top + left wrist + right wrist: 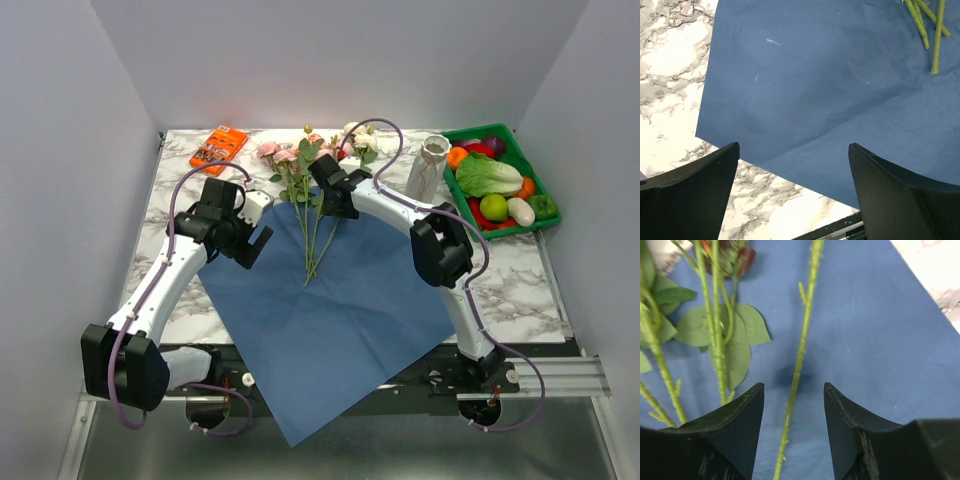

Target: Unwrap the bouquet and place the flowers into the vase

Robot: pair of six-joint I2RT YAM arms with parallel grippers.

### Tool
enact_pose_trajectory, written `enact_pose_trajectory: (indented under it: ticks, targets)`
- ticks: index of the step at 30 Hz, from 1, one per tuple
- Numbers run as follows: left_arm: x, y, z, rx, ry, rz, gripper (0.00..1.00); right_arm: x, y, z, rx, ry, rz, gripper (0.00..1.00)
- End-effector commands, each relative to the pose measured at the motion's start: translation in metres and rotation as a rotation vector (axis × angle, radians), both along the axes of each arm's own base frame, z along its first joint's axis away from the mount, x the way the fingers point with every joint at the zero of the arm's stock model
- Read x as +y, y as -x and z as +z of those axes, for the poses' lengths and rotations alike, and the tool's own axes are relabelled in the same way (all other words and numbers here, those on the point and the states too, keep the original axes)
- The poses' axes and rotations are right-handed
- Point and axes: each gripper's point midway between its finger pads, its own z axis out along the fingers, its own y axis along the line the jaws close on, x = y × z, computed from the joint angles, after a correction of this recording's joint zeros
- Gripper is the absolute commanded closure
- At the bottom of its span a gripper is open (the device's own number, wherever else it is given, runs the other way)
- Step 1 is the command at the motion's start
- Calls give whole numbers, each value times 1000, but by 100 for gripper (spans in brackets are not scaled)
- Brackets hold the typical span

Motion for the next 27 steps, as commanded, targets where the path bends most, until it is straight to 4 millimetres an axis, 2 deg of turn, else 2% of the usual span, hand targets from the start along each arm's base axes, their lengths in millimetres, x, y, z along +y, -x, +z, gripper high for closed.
enact_pose_trajectory:
  ticks: [1,8,19,21,24,25,27]
  targets:
    - [8,1,6,-28,-24,7,1,-6,13,-15,70,5,-16,41]
    - [8,3,13,-41,-16,13,1,-5,17,-23,95,5,-15,44]
    - [7,2,24,-63,-6,20,1,-8,25,-40,135,15,-34,53]
    - [7,4,25,-64,-5,19,1,-10,26,-41,135,19,-40,56]
    - [8,5,26,-65,-7,19,1,-13,28,-38,129,26,-46,68]
    - [9,6,27,-68,-8,18,1,-14,28,-37,129,28,-46,77]
    - [9,7,29,-73,-9,21,1,-15,28,-31,119,22,-48,86]
